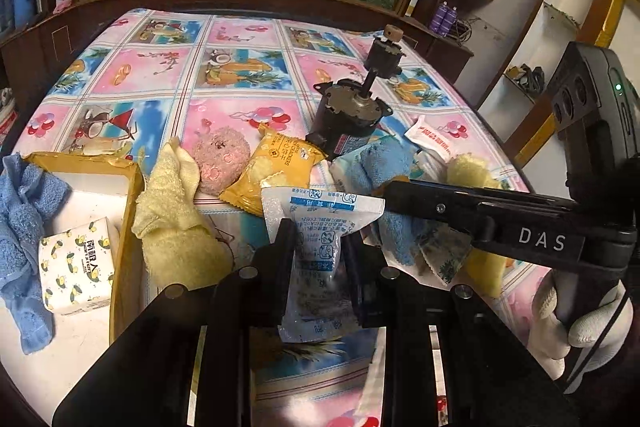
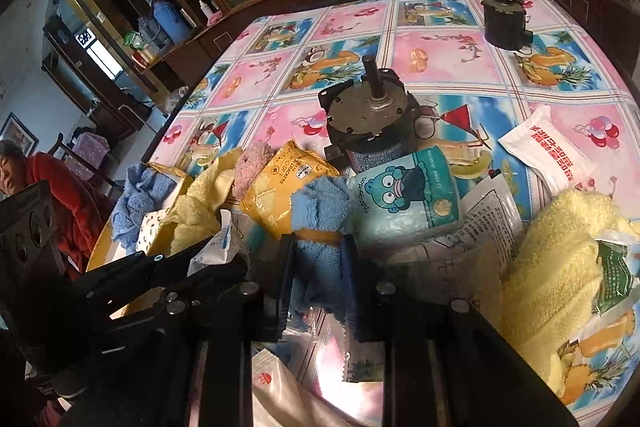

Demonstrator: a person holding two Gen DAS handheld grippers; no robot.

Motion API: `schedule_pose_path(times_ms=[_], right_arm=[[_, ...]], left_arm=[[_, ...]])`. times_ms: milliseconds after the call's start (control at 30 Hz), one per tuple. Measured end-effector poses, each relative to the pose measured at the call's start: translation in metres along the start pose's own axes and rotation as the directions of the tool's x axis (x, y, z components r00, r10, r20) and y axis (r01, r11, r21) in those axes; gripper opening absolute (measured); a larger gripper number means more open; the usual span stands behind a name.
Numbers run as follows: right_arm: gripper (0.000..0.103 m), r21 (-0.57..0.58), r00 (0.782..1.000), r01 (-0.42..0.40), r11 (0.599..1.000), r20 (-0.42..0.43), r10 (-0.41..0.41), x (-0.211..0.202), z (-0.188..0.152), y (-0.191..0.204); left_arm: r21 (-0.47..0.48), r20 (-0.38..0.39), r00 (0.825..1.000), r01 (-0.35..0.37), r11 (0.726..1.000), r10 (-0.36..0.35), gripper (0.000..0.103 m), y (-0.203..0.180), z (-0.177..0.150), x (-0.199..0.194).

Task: Organize soft objects
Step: 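Carry the packet and banded towel into the box and open both grippers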

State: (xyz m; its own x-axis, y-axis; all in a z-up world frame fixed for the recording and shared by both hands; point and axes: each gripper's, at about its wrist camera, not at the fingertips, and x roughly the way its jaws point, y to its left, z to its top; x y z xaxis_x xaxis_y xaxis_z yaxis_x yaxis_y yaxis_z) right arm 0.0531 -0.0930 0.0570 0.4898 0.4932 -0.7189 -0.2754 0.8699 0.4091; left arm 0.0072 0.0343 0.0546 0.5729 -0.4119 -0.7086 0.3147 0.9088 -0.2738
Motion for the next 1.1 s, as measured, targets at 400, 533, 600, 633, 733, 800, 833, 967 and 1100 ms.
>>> schedule_pose_path(times_ms=[400, 533, 600, 633, 733, 800, 833, 967, 1100], right_arm=[[0.021, 0.028, 0.984, -0.142, 0.989, 0.108, 0.139, -0.044, -0.001, 0.018], [0.021, 0.009, 0.977, -0.184, 0.983, 0.109, 0.182, -0.051, -0.001, 0.034], [0.021, -0.019, 0.974, -0.193, 0.981, 0.114, 0.194, -0.055, -0.001, 0.046], [0.021, -0.033, 0.973, -0.193, 0.981, 0.121, 0.196, -0.057, -0.001, 0.052], [0.021, -0.048, 0.967, -0.214, 0.976, 0.129, 0.218, -0.058, 0.001, 0.064], [0.021, -0.046, 0.963, -0.243, 0.969, 0.107, 0.247, -0.052, 0.005, 0.073], [0.021, -0.048, 0.961, -0.256, 0.965, 0.093, 0.260, -0.048, 0.006, 0.079], [0.021, -0.085, 0.959, -0.281, 0.956, 0.005, 0.283, -0.015, 0.005, 0.117], [0.021, -0.109, 0.960, -0.277, 0.955, -0.085, 0.268, 0.030, 0.003, 0.153]], left_arm=[[-0.116, 0.179, 0.978, 0.127, 0.985, -0.105, 0.023, 0.022, -0.004, -0.094], [-0.157, 0.216, 0.974, 0.102, 0.982, -0.067, 0.023, 0.048, -0.012, -0.125], [-0.181, 0.226, 0.974, 0.072, 0.981, -0.030, 0.023, 0.064, -0.016, -0.137], [-0.196, 0.228, 0.974, 0.060, 0.979, -0.014, 0.023, 0.074, -0.019, -0.142], [-0.236, 0.218, 0.975, 0.022, 0.971, 0.031, 0.023, 0.098, -0.029, -0.148], [-0.253, 0.196, 0.979, -0.011, 0.967, 0.062, 0.024, 0.112, -0.034, -0.146], [-0.260, 0.182, 0.981, -0.023, 0.965, 0.073, 0.024, 0.118, -0.037, -0.143], [-0.298, 0.115, 0.988, -0.066, 0.952, 0.105, 0.024, 0.144, -0.046, -0.123], [-0.353, 0.063, 0.992, -0.082, 0.932, 0.111, 0.024, 0.166, -0.051, -0.100]])
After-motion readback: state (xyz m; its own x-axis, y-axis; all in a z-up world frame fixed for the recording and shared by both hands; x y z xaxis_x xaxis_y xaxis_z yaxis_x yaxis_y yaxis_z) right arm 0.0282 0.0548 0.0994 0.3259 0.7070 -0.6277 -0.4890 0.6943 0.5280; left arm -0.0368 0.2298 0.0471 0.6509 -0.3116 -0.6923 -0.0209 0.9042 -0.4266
